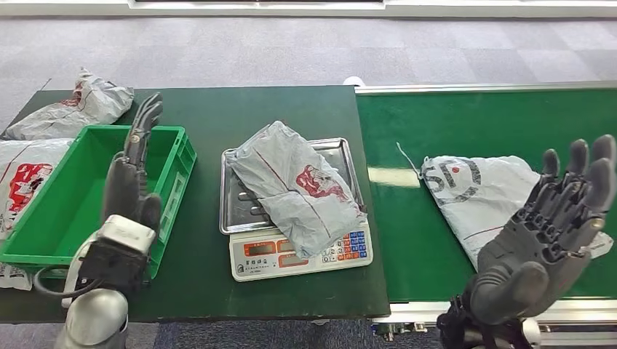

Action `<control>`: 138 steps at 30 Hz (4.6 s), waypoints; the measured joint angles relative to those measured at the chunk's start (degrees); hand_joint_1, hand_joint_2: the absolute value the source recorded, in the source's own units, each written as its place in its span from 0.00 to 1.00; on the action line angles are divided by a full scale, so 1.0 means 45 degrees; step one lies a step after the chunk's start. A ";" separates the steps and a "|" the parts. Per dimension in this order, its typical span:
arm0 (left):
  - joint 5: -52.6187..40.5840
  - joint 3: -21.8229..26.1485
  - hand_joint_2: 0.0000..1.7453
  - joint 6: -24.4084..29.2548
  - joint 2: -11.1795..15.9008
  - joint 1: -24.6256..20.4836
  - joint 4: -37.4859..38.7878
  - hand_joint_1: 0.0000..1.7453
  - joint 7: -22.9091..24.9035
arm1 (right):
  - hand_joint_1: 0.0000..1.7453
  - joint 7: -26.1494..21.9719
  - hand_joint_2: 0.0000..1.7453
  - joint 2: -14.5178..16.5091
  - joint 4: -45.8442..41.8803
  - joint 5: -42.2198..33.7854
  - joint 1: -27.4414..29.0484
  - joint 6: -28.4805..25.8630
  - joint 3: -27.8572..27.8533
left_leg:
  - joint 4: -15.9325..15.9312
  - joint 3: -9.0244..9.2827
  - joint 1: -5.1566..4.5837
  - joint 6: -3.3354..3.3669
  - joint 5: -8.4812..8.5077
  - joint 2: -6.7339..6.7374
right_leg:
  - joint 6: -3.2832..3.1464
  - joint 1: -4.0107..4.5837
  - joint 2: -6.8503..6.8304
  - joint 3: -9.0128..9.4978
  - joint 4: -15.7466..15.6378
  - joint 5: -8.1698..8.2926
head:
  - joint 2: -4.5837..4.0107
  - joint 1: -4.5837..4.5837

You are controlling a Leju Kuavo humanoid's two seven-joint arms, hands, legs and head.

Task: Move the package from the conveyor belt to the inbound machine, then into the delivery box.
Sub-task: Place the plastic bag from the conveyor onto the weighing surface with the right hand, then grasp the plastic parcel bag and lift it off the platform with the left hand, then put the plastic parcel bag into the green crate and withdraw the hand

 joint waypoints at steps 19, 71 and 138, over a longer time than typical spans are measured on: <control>-0.1809 -0.4297 1.00 -0.3988 0.1992 -0.6500 0.8268 0.00 -0.0142 | 0.00 -0.0588 1.00 -0.1014 0.0287 -0.0957 0.0526 -0.0407 -0.0231 | 0.0002 0.0000 -0.0002 0.0000 0.0020 0.0014 | 0.0007 -0.0004 0.0022 -0.0004 0.0004 0.0040 | 0.0000 -0.0001; 0.0112 -0.8260 1.00 -0.1280 -0.1034 -0.7309 1.4593 1.00 -0.1211 | 0.00 -0.0559 1.00 -0.2092 0.1984 -0.2141 -0.1417 -0.0358 0.1547 | 0.0003 -0.0006 -0.0011 0.0010 0.0027 0.0003 | 0.0010 -0.0015 0.0003 0.0009 0.0005 0.0042 | 0.0000 0.0000; -0.1463 0.6582 0.00 0.3585 0.2065 0.0597 0.7644 0.00 -0.0272 | 0.00 -0.0011 1.00 -0.1564 -0.0269 0.0101 0.2722 0.0007 -0.0425 | -0.0009 -0.0008 0.0007 -0.0010 0.0015 0.0038 | -0.0013 0.0006 0.0042 -0.0013 0.0008 0.0012 | 0.0000 -0.0002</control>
